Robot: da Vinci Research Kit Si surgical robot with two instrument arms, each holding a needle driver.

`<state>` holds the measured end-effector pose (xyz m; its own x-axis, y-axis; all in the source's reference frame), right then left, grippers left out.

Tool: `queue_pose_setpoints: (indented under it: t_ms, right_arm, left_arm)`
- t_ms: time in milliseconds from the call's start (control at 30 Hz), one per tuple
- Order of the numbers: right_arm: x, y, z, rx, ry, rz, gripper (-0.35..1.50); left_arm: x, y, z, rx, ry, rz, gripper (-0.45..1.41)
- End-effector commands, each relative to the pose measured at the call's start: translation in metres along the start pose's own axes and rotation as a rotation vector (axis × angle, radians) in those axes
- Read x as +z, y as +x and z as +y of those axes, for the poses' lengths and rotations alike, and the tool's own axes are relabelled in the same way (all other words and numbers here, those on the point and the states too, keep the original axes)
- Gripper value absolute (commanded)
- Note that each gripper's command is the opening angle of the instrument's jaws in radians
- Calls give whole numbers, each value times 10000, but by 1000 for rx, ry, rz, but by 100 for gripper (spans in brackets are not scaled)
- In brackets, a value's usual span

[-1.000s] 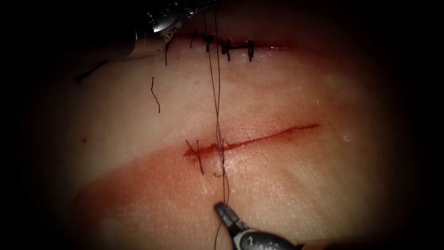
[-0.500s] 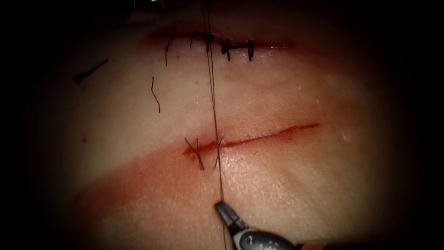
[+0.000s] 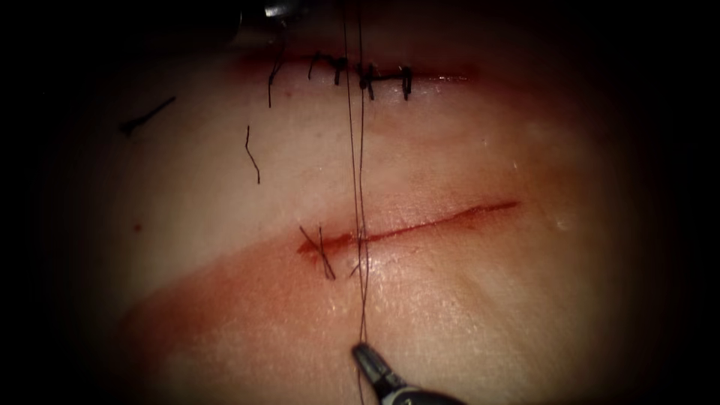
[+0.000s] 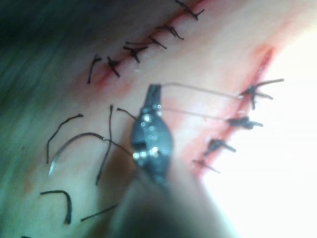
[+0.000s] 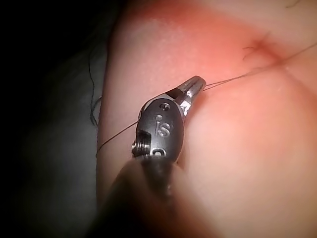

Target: Wound Closure

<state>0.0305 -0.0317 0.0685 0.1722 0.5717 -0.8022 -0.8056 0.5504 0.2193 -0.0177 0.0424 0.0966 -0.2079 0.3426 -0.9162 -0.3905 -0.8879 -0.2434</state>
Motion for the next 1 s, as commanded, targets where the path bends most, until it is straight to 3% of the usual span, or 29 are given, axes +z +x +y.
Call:
queue_pose_setpoints:
  t_ms: [33, 200, 633, 800, 1000]
  right_arm:
    - [-6, -11, -8, 1, 3, -9, -35]
    - [-5, -18, -10, -10, 3, -13, -35]
    - [-13, -30, -20, -11, 9, -33, -35]
    - [-18, -48, -29, -2, 13, -50, -35]
    - [-19, -45, -27, 19, 15, -46, -35]
  left_arm:
    - [6, -7, -7, 5, -4, 3, -45]
    - [4, -15, -23, 11, 11, -14, -45]
    - [12, -20, -21, 18, 23, -47, -45]
    - [12, -18, -22, 16, 24, -47, -45]
    - [11, -19, -16, 15, 25, -49, -45]
